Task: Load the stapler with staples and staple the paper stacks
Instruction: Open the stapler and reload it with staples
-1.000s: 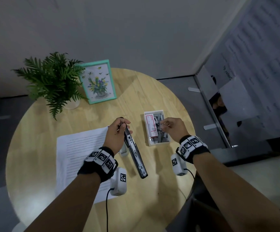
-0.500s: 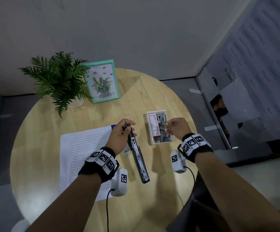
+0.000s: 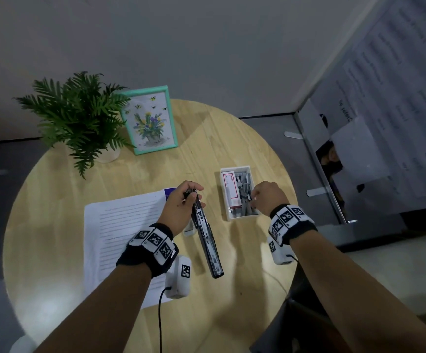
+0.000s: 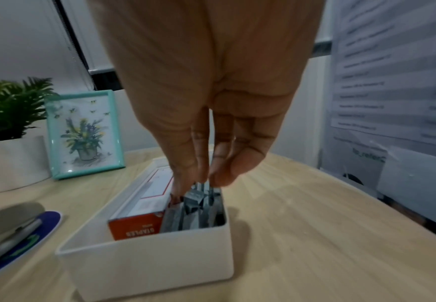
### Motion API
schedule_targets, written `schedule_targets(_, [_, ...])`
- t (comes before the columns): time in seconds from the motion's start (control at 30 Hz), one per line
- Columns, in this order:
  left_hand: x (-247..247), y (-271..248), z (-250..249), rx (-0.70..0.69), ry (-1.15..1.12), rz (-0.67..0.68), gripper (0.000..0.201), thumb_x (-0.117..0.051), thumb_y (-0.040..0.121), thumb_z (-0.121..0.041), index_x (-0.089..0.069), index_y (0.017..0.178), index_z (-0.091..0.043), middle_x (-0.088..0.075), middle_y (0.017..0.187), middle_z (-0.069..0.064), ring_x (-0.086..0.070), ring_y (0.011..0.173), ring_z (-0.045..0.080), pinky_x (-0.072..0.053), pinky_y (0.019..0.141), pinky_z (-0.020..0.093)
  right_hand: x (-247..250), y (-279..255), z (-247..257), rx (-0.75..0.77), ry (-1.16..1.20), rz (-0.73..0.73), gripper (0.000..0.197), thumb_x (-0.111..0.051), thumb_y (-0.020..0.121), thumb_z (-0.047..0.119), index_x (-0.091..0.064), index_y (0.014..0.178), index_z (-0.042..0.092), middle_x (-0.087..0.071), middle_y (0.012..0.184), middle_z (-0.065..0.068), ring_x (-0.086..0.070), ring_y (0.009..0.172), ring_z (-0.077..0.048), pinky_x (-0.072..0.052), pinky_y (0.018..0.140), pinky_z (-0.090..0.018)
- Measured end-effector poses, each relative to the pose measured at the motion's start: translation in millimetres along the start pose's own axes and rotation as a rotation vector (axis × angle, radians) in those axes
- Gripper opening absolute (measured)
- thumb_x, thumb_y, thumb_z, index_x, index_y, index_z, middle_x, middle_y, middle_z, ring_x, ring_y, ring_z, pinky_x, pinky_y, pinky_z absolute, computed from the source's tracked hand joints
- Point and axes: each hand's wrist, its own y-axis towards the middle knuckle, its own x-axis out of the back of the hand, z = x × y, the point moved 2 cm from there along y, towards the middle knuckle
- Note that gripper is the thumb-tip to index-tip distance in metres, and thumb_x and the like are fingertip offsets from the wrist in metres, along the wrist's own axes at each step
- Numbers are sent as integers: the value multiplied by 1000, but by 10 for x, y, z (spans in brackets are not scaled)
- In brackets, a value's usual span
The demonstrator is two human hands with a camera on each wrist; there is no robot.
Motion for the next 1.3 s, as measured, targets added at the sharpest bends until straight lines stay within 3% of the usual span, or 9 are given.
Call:
schedule_targets(0.13, [19, 39, -4, 0, -14, -6, 29, -36, 101, -5, -58, 92, -22, -58, 91, 9, -68, 80, 21, -54, 87, 39, -32, 5, 116, 124, -122, -7, 13, -66, 80, 9, -70, 80, 22, -66, 103, -1, -62, 82, -21, -51, 69, -29])
schedule_targets(0.53, [67, 57, 38, 16, -19, -17, 30, -35, 101, -3, -57, 91, -20, -56, 92, 14, -67, 79, 24, -54, 87, 41, -189, 85, 154, 146, -160, 51, 14, -76, 74, 14, -63, 75, 17, -59, 93, 0, -60, 78, -19, -47, 67, -28])
schedule_targets(0.73, [83, 78, 16, 21, -44, -20, 31, -35, 101, -3, -58, 91, -21, -55, 90, 13, -67, 79, 27, -54, 86, 40, -4, 115, 66, 113, 87, 1, 23, -72, 76, 3, -61, 63, 19, -63, 70, 5, -62, 68, -16, -41, 53, -20])
schedule_targets(0.8, [88, 84, -10, 15, -62, -15, 29, -35, 101, -3, -58, 93, -20, -55, 91, 15, -66, 79, 29, -54, 85, 40, 156, 58, 90, 145, 194, -69, 23, -75, 74, 4, -62, 61, 18, -66, 70, 1, -64, 69, -19, -44, 57, -21])
schedule_targets(0.93, [85, 61, -64, -14, -122, -2, 21, -36, 100, 0, -53, 103, -11, -54, 96, 20, -61, 90, 34, -57, 72, 24, 451, -229, 313, 251, 543, -182, 19, -79, 74, 6, -63, 66, 11, -71, 73, -9, -69, 66, -21, -53, 58, -22])
schedule_targets(1.03, [75, 23, -91, -19, -162, 26, 18, -38, 100, -1, -50, 108, -11, -58, 97, 23, -65, 89, 35, -59, 77, 34, 494, -456, 569, 351, 730, -158, 18, -78, 76, 5, -64, 67, 11, -74, 80, -17, -72, 74, -33, -57, 68, -40])
schedule_targets(1.1, [87, -26, -99, -12, -191, 26, 18, -41, 100, -3, -51, 109, -15, -61, 97, 23, -67, 90, 38, -57, 85, 46, 444, -578, 737, 403, 765, -140, 14, -78, 75, 5, -66, 70, 9, -74, 81, -18, -69, 73, -40, -54, 65, -42])
schedule_targets(1.2, [118, -84, -80, 6, -245, 33, 21, -46, 98, -4, -52, 112, -18, -64, 98, 20, -67, 98, 43, -53, 90, 54, 357, -718, 941, 519, 759, -137, 10, -78, 75, 2, -69, 73, 8, -73, 82, -15, -69, 75, -34, -58, 74, -47])
schedule_targets(1.3, [158, -138, -53, 19, -347, 71, 26, -48, 97, 0, -49, 120, -13, -61, 101, 21, -67, 97, 39, -54, 90, 48, 254, -792, 1030, 651, 661, -141, 9, -78, 73, 2, -70, 74, 6, -72, 79, -10, -70, 75, -27, -56, 73, -49])
